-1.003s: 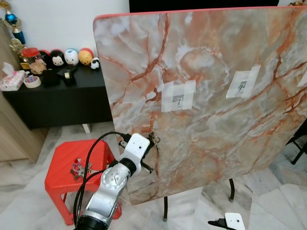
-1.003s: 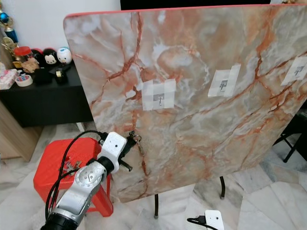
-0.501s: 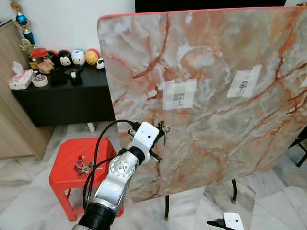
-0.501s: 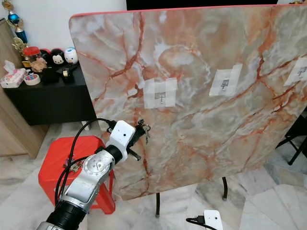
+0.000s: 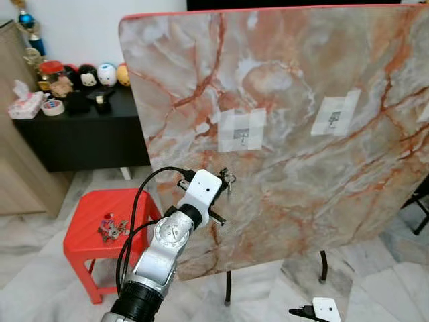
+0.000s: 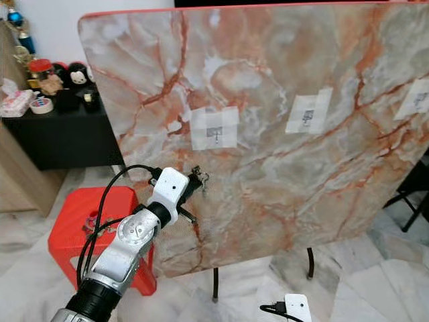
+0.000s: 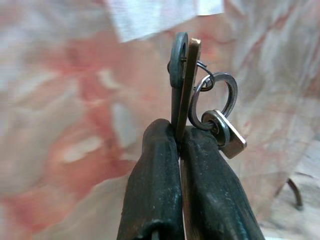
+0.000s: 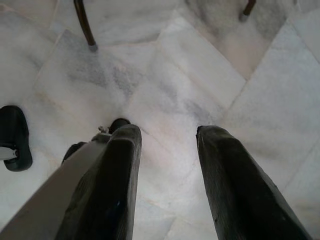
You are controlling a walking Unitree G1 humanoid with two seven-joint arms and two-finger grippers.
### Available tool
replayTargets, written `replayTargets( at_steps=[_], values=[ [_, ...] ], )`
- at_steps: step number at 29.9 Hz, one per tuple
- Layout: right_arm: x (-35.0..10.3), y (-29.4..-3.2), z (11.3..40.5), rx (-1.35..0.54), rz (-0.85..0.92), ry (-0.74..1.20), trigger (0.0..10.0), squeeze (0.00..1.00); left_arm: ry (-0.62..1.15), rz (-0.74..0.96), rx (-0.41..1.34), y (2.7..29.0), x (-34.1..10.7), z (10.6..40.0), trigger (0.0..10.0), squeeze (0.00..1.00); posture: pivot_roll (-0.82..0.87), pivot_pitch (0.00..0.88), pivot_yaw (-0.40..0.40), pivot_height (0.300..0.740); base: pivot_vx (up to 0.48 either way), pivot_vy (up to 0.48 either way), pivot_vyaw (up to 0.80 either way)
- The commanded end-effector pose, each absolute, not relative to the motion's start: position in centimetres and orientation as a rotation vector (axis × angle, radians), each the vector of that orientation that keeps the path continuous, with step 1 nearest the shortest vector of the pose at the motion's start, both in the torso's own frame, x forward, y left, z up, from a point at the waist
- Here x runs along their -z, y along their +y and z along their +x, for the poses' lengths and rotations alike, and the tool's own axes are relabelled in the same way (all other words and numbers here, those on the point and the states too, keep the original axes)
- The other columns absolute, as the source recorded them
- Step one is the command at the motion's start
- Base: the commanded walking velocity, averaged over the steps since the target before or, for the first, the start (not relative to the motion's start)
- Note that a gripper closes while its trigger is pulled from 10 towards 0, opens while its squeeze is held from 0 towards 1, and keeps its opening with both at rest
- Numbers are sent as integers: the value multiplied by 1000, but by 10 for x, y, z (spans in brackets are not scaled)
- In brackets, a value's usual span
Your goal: Hang keys on a hook
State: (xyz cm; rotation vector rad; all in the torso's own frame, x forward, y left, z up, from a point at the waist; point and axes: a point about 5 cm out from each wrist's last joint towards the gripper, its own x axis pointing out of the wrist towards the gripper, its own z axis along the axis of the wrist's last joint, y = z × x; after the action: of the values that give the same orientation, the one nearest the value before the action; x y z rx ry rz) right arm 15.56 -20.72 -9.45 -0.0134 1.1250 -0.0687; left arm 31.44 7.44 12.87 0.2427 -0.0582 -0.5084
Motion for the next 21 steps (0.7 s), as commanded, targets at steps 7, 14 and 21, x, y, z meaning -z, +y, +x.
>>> replayTargets(
  at_steps=[7,14,21],
  values=[
    [94,-208,155,69,-15,1131,10000,0,-64,250,493,76,-131,318,10000,0,65,0,-43,724,256,-402,0],
    [95,-208,155,67,-17,1131,10000,0,-49,251,484,78,-129,319,10000,0,63,0,-42,724,79,-111,0],
    [95,-209,154,62,-21,1133,10000,0,-75,227,423,88,-136,324,10000,0,62,0,-42,724,0,0,0]
  ],
)
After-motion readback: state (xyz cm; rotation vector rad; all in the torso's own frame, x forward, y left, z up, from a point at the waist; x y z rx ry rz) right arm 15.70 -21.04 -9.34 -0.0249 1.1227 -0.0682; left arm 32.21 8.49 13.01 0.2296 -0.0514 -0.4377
